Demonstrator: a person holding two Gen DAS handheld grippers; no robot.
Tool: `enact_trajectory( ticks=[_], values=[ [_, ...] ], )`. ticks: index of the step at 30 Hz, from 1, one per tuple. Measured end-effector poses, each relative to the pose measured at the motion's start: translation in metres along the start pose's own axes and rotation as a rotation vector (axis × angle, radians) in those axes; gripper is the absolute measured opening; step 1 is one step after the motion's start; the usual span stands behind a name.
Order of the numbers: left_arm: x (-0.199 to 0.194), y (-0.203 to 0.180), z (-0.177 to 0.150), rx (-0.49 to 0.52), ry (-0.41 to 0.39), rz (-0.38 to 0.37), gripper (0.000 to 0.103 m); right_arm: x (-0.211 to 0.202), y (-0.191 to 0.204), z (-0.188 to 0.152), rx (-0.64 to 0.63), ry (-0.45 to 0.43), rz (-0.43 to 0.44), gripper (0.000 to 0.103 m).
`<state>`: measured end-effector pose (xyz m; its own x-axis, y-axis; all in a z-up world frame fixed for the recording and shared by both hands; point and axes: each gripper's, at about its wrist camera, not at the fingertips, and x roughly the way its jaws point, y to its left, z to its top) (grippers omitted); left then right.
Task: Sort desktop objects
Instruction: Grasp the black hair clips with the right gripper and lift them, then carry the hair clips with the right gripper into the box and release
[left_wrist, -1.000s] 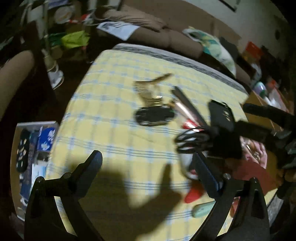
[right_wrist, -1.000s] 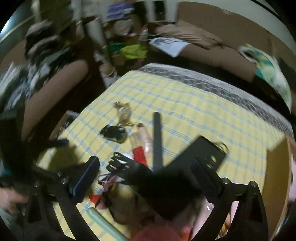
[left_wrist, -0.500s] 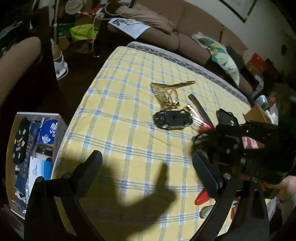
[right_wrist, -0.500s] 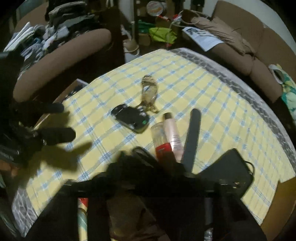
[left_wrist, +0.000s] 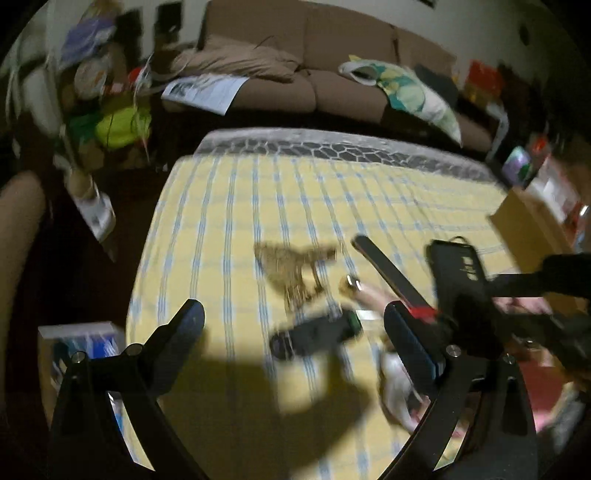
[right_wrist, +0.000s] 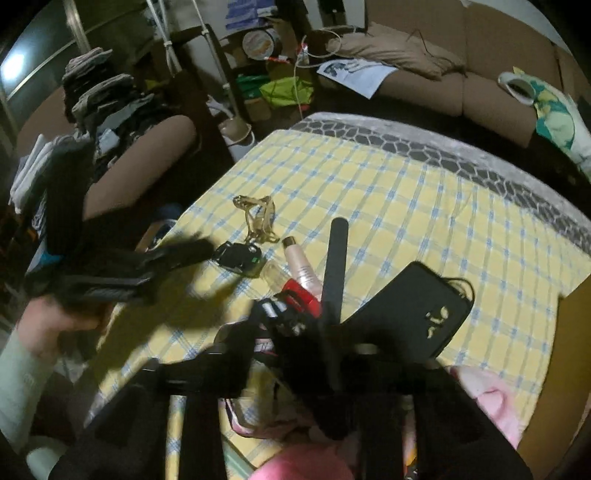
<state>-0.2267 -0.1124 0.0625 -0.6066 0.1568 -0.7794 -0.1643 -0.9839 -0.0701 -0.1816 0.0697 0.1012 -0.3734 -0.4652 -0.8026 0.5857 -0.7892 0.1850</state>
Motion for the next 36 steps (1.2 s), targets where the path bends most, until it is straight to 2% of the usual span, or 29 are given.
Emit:
enact_trajectory(
  ticks=[3, 5, 6, 7, 8, 10, 14, 17, 18, 19, 21, 23, 27, 30, 32, 34, 36],
  values=[
    [0.025, -0.019, 0.018, 0.120, 0.008, 0.095, 0.098, 0.000, -0.001, 0.004, -0.032, 0.006, -0.021, 0.049],
    [0.040, -0.029, 0.022, 0.192, 0.012, 0.140, 0.093, 0.003, -0.003, 0.004, -0.044, 0.014, -0.016, 0.050],
    [0.049, -0.032, 0.022, 0.226, 0.023, 0.152, 0.072, 0.004, -0.003, 0.004, -0.053, 0.018, -0.009, 0.051],
    [0.054, -0.033, 0.021, 0.235, 0.030, 0.158, 0.037, 0.006, -0.003, 0.004, -0.061, 0.024, -0.003, 0.053],
    [0.058, -0.032, 0.020, 0.231, 0.042, 0.140, 0.023, 0.008, -0.002, 0.004, -0.073, 0.028, 0.001, 0.054],
    [0.056, -0.023, 0.022, 0.187, 0.021, 0.096, 0.016, 0.014, 0.001, 0.004, -0.108, 0.041, 0.005, 0.059],
    [0.045, -0.007, 0.024, 0.093, -0.016, 0.024, 0.014, 0.032, 0.010, 0.002, -0.175, 0.078, 0.000, 0.062],
    [0.036, 0.005, 0.025, 0.046, -0.022, -0.004, 0.011, 0.054, 0.020, 0.000, -0.249, 0.130, -0.051, 0.063],
    [0.033, 0.008, 0.026, 0.035, -0.021, -0.008, 0.010, 0.062, 0.022, -0.002, -0.266, 0.157, -0.061, 0.060],
    [0.031, 0.011, 0.027, 0.026, -0.019, -0.013, 0.009, 0.067, 0.023, -0.004, -0.274, 0.173, -0.064, 0.039],
    [0.023, 0.016, 0.028, 0.002, -0.017, -0.029, 0.007, 0.069, 0.024, -0.007, -0.281, 0.173, -0.069, 0.040],
    [0.013, 0.020, 0.029, -0.027, -0.021, -0.050, 0.007, 0.060, 0.019, -0.006, -0.244, 0.144, -0.061, 0.036],
    [-0.017, 0.026, 0.032, -0.070, -0.042, -0.096, 0.007, 0.011, -0.003, 0.002, -0.071, 0.037, 0.038, 0.035],
    [-0.046, 0.017, 0.033, -0.077, -0.065, -0.125, 0.007, -0.029, -0.015, 0.006, 0.011, -0.022, 0.071, 0.035],
    [-0.069, 0.004, 0.034, -0.087, -0.082, -0.176, 0.007, -0.060, -0.025, 0.004, 0.069, -0.058, 0.094, 0.035],
    [-0.088, -0.013, 0.036, -0.084, -0.094, -0.222, 0.007, -0.098, -0.037, -0.004, 0.105, -0.092, 0.086, 0.035],
    [-0.106, -0.040, 0.037, -0.068, -0.101, -0.276, 0.007, -0.136, -0.054, -0.017, 0.127, -0.115, 0.039, 0.035]
  ],
)
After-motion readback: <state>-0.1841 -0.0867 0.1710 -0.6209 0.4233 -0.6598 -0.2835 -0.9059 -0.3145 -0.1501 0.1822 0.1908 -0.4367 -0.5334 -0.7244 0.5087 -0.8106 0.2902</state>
